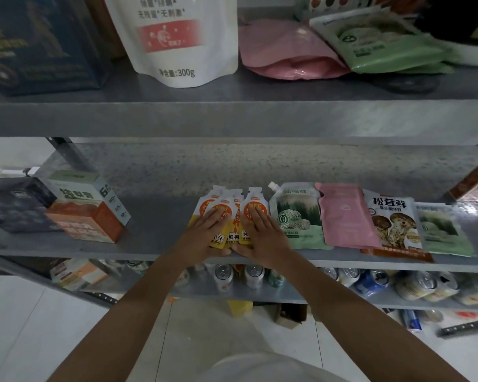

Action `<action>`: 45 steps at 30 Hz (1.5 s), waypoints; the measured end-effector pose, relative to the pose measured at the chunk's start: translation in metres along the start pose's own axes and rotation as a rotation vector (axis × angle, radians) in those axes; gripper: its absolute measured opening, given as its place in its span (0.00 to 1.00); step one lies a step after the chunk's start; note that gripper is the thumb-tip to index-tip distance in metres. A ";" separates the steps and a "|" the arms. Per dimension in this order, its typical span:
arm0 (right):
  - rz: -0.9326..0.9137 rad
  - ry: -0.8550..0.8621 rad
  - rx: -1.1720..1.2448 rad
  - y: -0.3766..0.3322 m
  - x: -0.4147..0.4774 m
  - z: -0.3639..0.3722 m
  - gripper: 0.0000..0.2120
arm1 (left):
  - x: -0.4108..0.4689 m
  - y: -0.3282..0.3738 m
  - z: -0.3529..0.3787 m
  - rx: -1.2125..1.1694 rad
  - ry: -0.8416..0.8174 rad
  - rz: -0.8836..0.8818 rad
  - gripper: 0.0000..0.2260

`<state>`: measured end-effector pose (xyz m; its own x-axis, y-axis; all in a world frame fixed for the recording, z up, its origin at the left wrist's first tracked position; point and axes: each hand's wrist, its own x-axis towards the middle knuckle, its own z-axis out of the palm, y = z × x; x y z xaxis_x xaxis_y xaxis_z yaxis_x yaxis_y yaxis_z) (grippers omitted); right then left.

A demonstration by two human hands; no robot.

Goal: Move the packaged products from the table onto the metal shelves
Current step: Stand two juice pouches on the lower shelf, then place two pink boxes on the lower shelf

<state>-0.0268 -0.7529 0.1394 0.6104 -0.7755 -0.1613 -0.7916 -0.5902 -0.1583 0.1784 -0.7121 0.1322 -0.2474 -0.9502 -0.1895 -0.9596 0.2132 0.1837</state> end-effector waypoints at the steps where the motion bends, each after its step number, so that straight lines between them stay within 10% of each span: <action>1: -0.001 -0.002 -0.003 0.000 0.000 -0.001 0.59 | -0.001 0.003 -0.002 0.037 -0.033 -0.003 0.53; 8: 0.091 0.086 0.002 0.012 -0.036 -0.021 0.50 | 0.002 0.021 -0.018 0.030 -0.131 -0.118 0.60; 14: 0.478 0.227 0.114 0.059 -0.128 -0.024 0.41 | 0.022 0.075 -0.055 0.073 0.083 -0.204 0.33; 18: 0.867 0.253 0.210 0.088 -0.228 -0.010 0.31 | 0.044 0.201 -0.051 0.152 0.134 0.165 0.33; 28: 1.851 0.249 0.439 -0.015 -0.530 0.077 0.30 | -0.085 0.476 0.075 0.469 -0.353 1.050 0.37; 34: 2.352 0.292 0.670 -0.152 -0.613 0.123 0.42 | -0.205 0.551 0.122 0.670 -0.568 1.538 0.50; 45: 3.045 0.643 1.096 -0.317 -0.577 0.154 0.26 | -0.386 0.575 0.183 0.983 -0.529 2.384 0.44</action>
<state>-0.1239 -0.0836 0.1322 -0.4386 0.7488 -0.4968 0.8974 0.3948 -0.1973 -0.3021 -0.1815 0.1346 -0.2357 0.8120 -0.5339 0.9306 0.3470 0.1168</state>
